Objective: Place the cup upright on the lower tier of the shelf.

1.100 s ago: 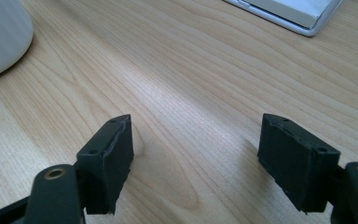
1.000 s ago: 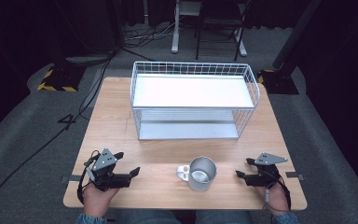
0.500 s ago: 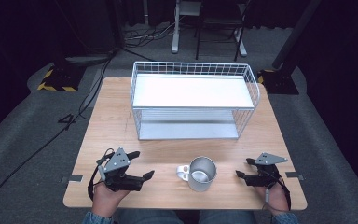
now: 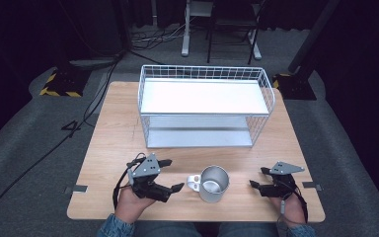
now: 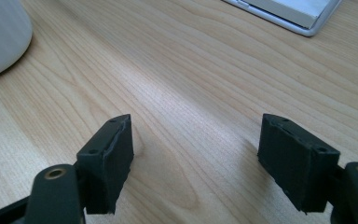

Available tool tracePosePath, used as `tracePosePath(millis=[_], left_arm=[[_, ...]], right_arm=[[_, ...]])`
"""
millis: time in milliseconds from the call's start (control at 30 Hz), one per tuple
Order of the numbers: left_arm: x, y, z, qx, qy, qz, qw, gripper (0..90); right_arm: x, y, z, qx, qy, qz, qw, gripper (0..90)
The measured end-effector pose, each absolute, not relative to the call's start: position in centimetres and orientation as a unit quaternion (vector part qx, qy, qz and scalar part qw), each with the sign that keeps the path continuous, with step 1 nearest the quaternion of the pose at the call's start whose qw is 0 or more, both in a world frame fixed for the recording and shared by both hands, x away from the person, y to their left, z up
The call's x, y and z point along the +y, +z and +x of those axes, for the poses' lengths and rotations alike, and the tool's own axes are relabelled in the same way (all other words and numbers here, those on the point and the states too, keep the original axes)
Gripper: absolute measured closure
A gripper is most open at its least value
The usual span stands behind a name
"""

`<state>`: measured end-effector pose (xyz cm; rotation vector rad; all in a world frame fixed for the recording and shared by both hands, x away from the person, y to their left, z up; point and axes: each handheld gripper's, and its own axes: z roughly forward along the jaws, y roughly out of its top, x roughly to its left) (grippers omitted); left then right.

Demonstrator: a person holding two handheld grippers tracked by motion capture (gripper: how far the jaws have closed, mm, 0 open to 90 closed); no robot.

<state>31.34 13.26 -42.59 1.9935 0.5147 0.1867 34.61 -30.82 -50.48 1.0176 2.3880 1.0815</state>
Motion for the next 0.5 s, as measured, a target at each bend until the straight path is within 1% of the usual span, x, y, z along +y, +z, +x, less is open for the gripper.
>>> tracePosePath(millis=[233,500], left_arm=[[11.6,-43.0,32.1,0.195,0.061,0.836,0.509,15.1],[10.8,-44.2,32.8,0.186,0.032,0.835,0.517,15.1]], right_arm=[[-30.8,-50.5,34.6,0.838,0.377,0.356,0.168,26.7],[-30.8,-50.5,34.6,0.838,0.379,0.357,0.165,26.7]])
